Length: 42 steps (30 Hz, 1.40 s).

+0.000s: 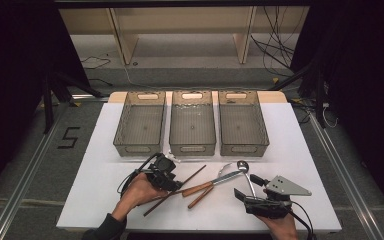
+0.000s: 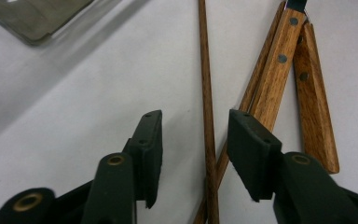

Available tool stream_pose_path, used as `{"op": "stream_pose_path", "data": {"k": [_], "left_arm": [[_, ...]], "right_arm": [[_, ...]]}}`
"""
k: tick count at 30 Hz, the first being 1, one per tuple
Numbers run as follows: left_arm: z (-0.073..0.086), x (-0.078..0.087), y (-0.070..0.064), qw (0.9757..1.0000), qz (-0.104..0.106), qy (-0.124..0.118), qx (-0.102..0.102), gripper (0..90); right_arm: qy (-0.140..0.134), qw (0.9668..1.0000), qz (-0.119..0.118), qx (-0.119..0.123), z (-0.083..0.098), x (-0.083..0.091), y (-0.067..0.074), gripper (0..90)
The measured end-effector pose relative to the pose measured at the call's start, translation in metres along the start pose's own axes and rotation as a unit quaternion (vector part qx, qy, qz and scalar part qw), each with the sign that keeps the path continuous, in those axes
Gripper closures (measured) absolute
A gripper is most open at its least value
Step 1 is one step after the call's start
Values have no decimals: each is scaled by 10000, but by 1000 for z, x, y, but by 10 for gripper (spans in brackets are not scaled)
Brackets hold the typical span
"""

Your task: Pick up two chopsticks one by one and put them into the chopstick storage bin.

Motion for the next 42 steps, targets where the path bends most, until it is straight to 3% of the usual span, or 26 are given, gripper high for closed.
{"op": "stream_pose_path", "data": {"k": [11, 22, 27, 42], "left_arm": [[-3, -8, 0, 9998, 112, 181, -28, 661], [-2, -15, -1, 9994, -14, 307, -149, 736], [-2, -16, -2, 9990, -165, 345, -215, 801], [0, -6, 1, 9999, -15, 76, -91, 848]], "right_arm": [[17, 10000, 25, 3, 0, 0, 0, 256], [41, 10000, 57, -1, 0, 0, 0, 261], [45, 10000, 52, 16, 0, 0, 0, 263], [65, 10000, 21, 31, 0, 0, 1, 264]]}}
Point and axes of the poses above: each handheld gripper's, and its own axes: x roughly backward along the jaws, z roughly out of its underside, y roughly to its left, the point moved 3 cm from there along -x, roughly forward along the jaws, and after that the axes turned 13 degrees about z, right-handed, at the moved point
